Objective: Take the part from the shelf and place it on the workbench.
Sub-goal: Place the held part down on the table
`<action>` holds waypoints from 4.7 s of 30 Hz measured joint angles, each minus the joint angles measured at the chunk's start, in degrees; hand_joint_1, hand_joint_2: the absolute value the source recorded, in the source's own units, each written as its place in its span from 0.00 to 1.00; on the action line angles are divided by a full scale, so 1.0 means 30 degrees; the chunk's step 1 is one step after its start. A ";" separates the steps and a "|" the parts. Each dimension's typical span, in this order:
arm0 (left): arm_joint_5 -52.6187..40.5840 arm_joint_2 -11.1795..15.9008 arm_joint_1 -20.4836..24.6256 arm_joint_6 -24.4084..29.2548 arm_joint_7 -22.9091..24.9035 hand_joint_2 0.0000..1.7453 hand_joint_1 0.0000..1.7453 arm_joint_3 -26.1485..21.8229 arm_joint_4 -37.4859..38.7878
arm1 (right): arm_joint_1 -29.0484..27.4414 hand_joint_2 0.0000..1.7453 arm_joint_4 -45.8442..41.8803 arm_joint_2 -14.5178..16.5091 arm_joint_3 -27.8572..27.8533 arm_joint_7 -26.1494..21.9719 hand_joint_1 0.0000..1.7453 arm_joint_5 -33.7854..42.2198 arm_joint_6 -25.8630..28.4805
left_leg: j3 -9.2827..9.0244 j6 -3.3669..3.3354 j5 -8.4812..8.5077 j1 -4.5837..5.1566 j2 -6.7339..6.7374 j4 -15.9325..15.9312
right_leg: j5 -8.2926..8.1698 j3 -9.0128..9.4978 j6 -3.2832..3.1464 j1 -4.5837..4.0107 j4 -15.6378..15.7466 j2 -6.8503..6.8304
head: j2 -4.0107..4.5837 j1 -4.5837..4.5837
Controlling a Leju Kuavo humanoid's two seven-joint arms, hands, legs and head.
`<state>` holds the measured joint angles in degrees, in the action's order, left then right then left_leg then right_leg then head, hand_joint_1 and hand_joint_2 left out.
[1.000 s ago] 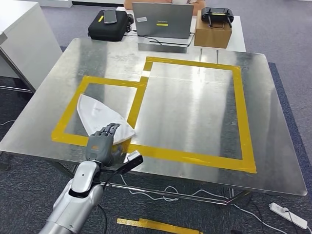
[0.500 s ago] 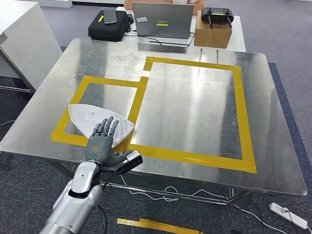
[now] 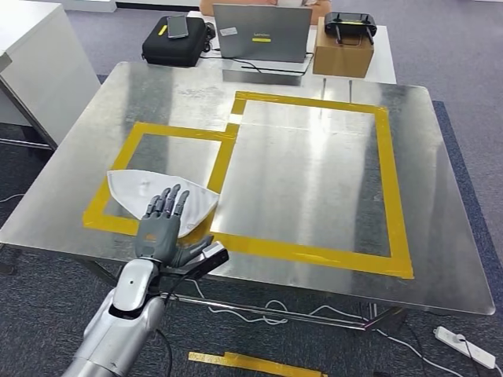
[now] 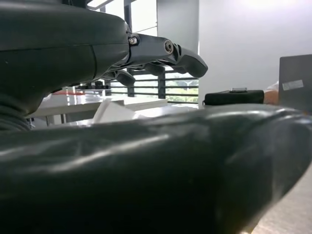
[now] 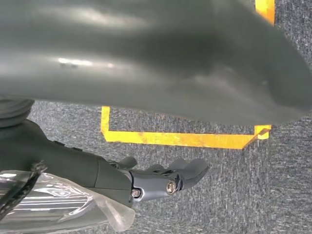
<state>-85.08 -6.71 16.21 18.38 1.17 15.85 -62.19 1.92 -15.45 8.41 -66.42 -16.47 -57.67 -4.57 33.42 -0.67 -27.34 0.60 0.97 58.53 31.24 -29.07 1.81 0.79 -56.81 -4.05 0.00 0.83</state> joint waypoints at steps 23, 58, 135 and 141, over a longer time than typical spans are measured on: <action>-0.0189 0.0136 0.0056 -0.0211 0.0171 0.00 0.00 -0.0155 -0.0361 | 0.0110 0.00 0.0044 0.0102 -0.0175 -0.0102 0.00 -0.0321 -0.0064 | 0.0442 0.0238 0.0689 -0.0303 -0.0557 0.0060 | -0.0164 -0.0331 0.0586 0.0520 -0.0537 0.1565 | -0.0003 0.0206; 0.0251 0.0273 -0.0014 -0.0159 0.0095 0.00 0.00 -0.0269 -0.0496 | 0.0370 0.00 0.0082 -0.0016 -0.0366 0.0080 0.00 -0.0459 -0.0211 | 0.1821 0.0327 -0.0741 -0.0061 -0.0363 0.1782 | -0.0628 -0.0063 -0.0689 0.0025 0.0362 0.1178 | 0.0000 0.0175; 0.8728 -0.2319 -0.8573 0.1647 -0.3471 0.00 0.00 -1.2100 1.0622 | -0.0135 0.00 -0.5466 0.2647 -0.5313 0.2102 0.00 0.0665 -0.2717 | -0.1428 -0.0696 -0.0230 -0.0100 -0.0182 -0.0974 | 0.1166 -0.2483 0.0303 0.0035 -0.2767 0.1226 | 0.0000 0.0258; 0.7684 -0.3179 -0.8282 0.2076 -0.2910 0.00 0.00 -1.3146 1.0588 | -0.0057 0.00 -0.6291 0.2783 -0.5537 0.2361 0.00 0.0610 -0.3346 | 0.0602 -0.0674 0.1243 0.0109 -0.0125 -0.0659 | 0.0105 -0.0186 0.0117 -0.0078 -0.3311 0.1286 | -0.0002 0.0275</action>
<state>-62.03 -16.25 -8.64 24.61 -7.56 -23.59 -30.42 1.75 -34.33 16.76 -83.03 -9.39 -55.84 -14.61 35.23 -2.69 -23.61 0.93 0.59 56.56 31.55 -29.63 2.16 0.56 -66.74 -0.19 -0.01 1.65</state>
